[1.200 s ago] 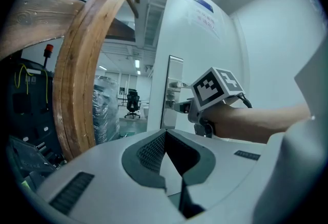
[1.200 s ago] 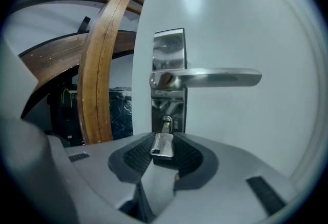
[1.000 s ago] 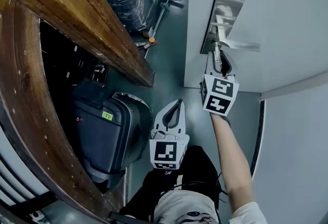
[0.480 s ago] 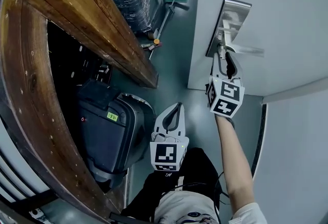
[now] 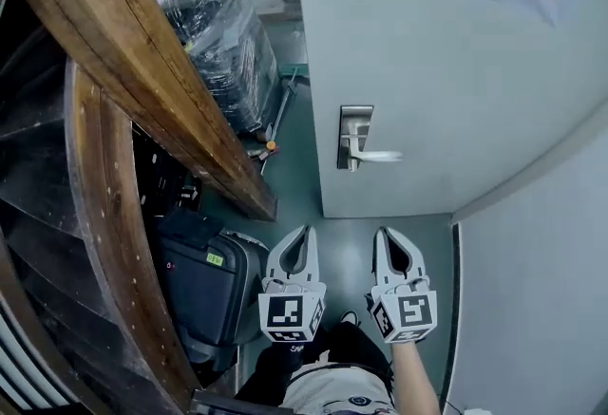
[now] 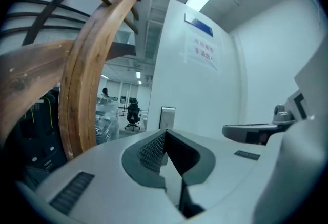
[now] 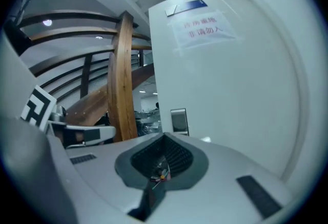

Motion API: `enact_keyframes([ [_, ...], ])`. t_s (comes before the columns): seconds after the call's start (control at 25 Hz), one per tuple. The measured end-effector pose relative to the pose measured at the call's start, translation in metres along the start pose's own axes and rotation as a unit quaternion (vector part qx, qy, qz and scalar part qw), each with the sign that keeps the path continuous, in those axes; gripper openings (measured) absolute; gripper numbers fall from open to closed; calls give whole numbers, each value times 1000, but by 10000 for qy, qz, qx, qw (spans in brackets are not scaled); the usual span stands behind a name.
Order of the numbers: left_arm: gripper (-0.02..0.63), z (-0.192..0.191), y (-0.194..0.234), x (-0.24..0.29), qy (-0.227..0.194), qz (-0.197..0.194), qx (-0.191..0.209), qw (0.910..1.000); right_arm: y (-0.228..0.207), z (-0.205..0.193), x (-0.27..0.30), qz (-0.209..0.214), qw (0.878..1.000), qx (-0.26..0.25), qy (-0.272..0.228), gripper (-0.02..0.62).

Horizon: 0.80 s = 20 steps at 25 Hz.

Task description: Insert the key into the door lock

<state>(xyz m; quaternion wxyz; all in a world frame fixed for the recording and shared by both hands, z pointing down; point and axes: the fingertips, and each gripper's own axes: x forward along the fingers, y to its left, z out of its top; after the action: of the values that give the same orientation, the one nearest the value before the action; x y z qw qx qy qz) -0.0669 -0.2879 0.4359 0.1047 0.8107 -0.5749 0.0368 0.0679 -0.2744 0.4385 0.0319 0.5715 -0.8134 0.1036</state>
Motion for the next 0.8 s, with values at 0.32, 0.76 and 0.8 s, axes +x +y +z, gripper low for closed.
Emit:
enact_keyframes([
  [0.32,3,65,-34,-35,-251,-277,207,9991,12,72,-75,-193,9985,-226,-449,6],
  [0.76,3,99,-67,-37,-704,-614,473,9945,8,105,-75,-140,9962,-217,-833,6],
  [0.8,3,99,-68,-37,-723,-624,499,9942,9,106,-73,-112,9960,-233,-855,6],
])
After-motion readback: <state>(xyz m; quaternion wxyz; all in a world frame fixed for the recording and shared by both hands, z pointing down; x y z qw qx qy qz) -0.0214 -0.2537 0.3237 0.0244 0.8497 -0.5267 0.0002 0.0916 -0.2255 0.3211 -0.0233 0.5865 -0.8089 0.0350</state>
